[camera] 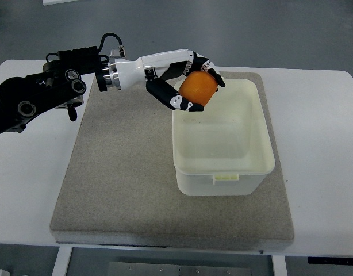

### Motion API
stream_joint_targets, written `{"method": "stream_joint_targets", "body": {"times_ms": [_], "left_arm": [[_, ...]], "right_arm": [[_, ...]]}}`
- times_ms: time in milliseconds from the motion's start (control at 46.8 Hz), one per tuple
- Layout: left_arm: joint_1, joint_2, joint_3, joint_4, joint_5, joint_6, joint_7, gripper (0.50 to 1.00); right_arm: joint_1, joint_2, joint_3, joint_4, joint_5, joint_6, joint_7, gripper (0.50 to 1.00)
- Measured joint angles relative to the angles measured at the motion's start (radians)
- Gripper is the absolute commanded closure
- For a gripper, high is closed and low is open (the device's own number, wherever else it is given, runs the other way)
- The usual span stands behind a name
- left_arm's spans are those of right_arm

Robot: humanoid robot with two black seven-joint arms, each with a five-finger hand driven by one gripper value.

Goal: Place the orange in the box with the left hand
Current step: 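Carry the orange over the white box and lower it inside, then open the left hand to release the orange into the box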

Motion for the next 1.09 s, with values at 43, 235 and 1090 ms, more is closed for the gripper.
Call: {"method": "stream_joint_targets", "body": {"times_ms": [43, 235, 1090], "left_arm": [[0.005, 0.0, 0.0, 0.0, 0.014, 0.01, 0.0, 1.0], [0.016, -0.028, 0.0, -0.001, 0.021, 0.022, 0.0, 1.0], [0.038, -0.047, -0.013, -0.007, -0.005, 0.043, 0.0, 0.568]], "right_arm": [[0.0, 0.0, 0.0, 0.0, 0.0, 0.0, 0.0, 0.568], [0.0, 0.0, 0.0, 0.0, 0.0, 0.0, 0.0, 0.568], [0.0, 0.0, 0.0, 0.001, 0.0, 0.0, 0.0, 0.568]]}}
